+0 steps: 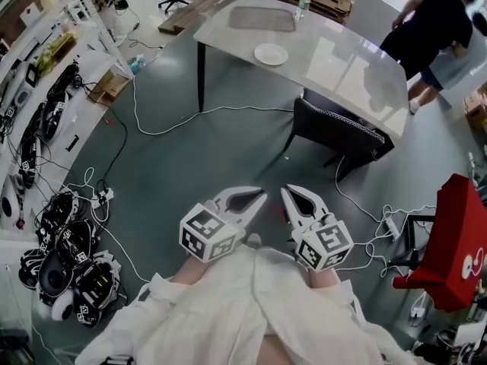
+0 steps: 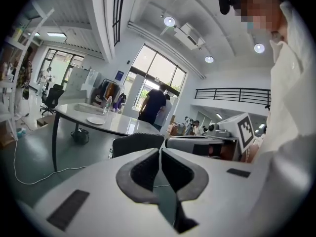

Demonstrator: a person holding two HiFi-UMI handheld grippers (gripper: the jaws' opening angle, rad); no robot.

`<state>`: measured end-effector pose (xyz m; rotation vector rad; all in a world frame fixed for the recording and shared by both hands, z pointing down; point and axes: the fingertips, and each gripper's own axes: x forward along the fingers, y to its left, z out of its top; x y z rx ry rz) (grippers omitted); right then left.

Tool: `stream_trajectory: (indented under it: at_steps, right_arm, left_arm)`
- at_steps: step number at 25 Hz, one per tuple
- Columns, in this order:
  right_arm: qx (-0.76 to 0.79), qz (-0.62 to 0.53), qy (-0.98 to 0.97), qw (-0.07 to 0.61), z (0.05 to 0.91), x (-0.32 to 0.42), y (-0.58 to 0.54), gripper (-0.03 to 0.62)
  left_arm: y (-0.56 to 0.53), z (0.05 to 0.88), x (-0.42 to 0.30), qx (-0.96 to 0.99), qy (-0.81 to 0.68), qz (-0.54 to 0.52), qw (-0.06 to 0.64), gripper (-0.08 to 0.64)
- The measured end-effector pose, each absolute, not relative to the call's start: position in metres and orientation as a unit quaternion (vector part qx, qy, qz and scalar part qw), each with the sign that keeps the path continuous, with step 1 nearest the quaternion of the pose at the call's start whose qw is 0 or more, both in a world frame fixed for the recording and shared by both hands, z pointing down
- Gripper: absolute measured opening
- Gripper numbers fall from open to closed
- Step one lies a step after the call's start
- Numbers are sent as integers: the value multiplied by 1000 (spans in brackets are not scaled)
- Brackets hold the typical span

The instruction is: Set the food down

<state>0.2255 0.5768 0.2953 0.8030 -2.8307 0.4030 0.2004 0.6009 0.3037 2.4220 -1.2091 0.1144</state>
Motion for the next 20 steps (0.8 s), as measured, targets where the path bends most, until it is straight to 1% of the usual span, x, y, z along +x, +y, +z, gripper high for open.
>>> stream_trajectory:
  at_steps: [10,16,20]
  right_arm:
    - [241,159,-953,95,314,242,573,2]
    - [232,156,-955,100,313,235,559,2]
    - [228,156,-956,97,317,216,534,2]
  left_arm:
    - [596,320,223,856,-458,34,238,28]
    - [575,322,212,845,-475,30,243,28]
    - [554,327,196,843,-479,37,242,28]
